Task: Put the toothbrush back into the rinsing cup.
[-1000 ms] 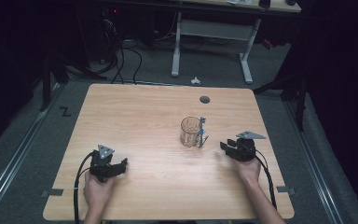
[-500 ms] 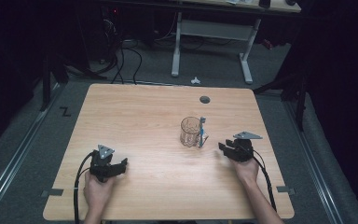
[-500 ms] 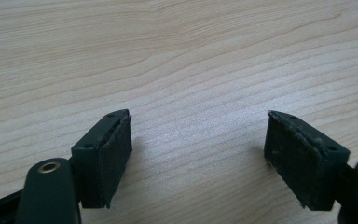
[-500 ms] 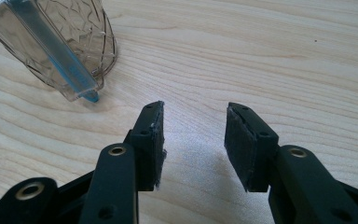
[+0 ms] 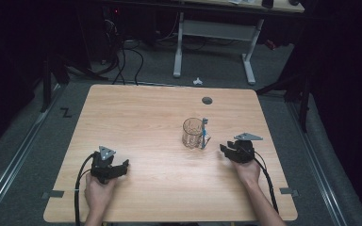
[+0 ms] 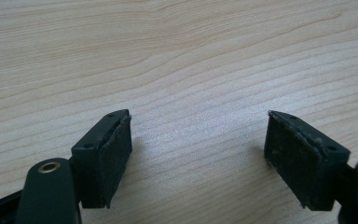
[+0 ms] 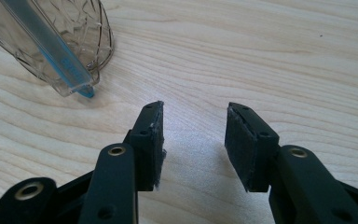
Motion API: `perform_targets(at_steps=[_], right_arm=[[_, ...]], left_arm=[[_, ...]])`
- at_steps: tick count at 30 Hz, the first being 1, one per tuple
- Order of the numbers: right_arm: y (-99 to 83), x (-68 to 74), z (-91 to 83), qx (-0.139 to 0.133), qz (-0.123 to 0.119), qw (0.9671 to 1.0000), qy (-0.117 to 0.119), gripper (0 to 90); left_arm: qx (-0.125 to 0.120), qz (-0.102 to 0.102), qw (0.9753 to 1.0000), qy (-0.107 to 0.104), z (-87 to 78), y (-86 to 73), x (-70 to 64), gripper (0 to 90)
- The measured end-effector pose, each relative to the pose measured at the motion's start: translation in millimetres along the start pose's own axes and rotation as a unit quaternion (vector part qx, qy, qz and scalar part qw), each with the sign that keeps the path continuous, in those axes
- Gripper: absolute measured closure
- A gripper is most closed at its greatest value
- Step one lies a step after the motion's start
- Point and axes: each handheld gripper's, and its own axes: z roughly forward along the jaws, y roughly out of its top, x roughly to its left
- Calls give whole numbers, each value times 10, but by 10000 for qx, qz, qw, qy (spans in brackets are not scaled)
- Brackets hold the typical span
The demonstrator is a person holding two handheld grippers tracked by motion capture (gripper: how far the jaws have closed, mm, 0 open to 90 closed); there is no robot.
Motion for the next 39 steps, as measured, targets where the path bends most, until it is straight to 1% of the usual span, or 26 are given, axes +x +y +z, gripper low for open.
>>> perform_targets(at_steps=[5,8,15,17,19,21,24,25,30,39], right_arm=[[-13,23,43,52,-11,10000,16,572],[-16,40,60,99,-57,9999,3,572],[-28,60,81,92,-85,9999,-13,562],[-33,77,85,86,-132,9999,-42,546],[-32,94,90,94,-231,9997,-59,516],[-33,99,91,100,-254,9996,-60,502],[-39,109,88,137,-298,9994,-92,439],[-46,125,82,167,-383,9990,-161,407],[-59,125,69,173,-335,9991,-208,393],[-62,128,67,170,-343,9990,-228,393]], left_arm=[[0,2,10000,1,0,0,0,236],[0,1,10000,0,0,0,0,236],[-1,1,10000,1,0,0,0,236],[-1,2,10000,1,0,0,-1,236],[-1,2,10000,2,0,0,-1,236],[-1,1,10000,6,0,-1,-2,236],[-2,0,10000,9,0,-1,-3,236],[-2,1,10000,10,0,-1,-3,236],[-3,-5,10000,14,-1,-2,-4,236],[-4,-8,10000,16,-1,-2,-4,236]])
